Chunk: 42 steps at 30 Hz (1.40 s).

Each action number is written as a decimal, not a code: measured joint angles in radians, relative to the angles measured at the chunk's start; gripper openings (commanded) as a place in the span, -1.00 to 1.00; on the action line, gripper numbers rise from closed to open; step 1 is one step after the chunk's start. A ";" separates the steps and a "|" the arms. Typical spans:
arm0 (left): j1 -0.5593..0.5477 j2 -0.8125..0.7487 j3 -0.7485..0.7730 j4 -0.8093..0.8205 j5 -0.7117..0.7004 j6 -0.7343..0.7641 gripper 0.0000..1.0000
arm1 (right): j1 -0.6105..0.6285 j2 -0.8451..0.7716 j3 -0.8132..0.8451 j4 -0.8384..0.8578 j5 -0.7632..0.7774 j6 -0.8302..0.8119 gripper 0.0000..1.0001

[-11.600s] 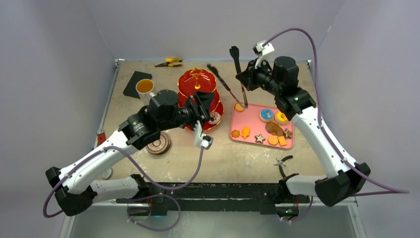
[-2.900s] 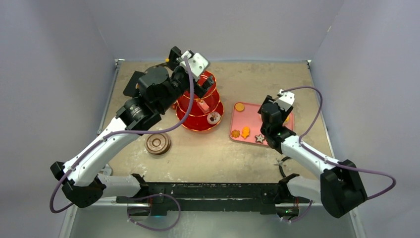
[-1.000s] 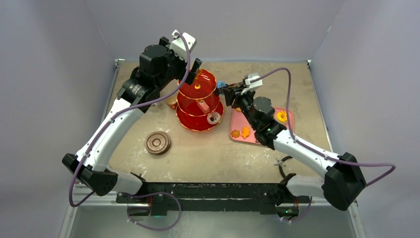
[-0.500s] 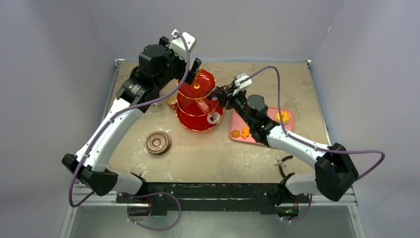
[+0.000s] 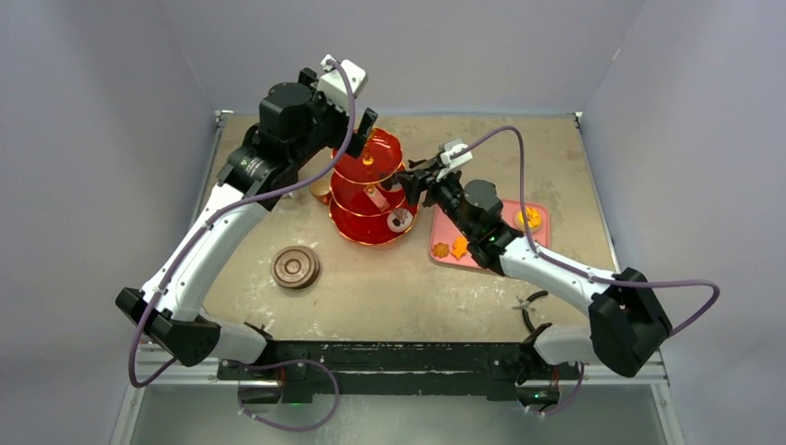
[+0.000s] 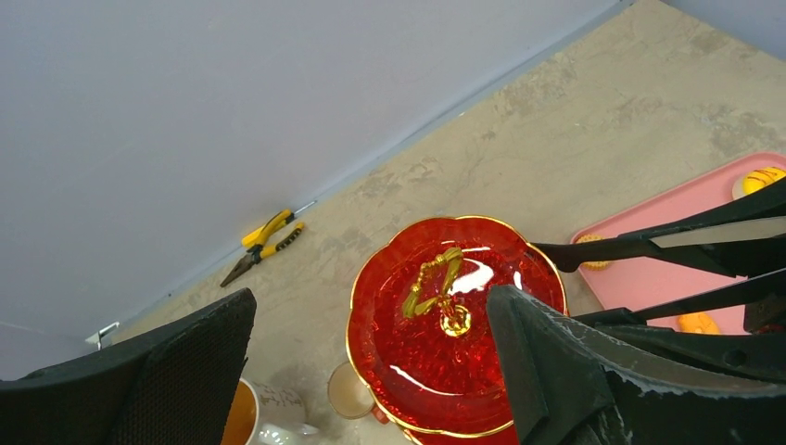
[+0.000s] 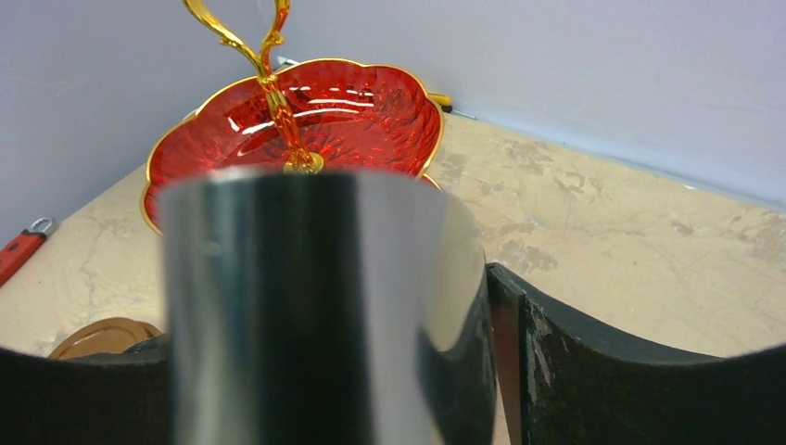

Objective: Serve the afternoon tea
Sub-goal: Place the desert on the desert table, then pick up the desert from the tray.

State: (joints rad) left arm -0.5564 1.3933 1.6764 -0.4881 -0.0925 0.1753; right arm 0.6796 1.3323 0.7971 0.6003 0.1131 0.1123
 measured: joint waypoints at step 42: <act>0.000 0.050 0.069 -0.016 0.027 0.000 0.92 | -0.362 -0.248 -0.169 -0.492 0.556 0.318 0.23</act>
State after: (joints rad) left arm -0.5564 1.4429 1.7451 -0.5041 -0.0658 0.1753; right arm 0.3176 1.0847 0.6281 0.1081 0.6693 0.4305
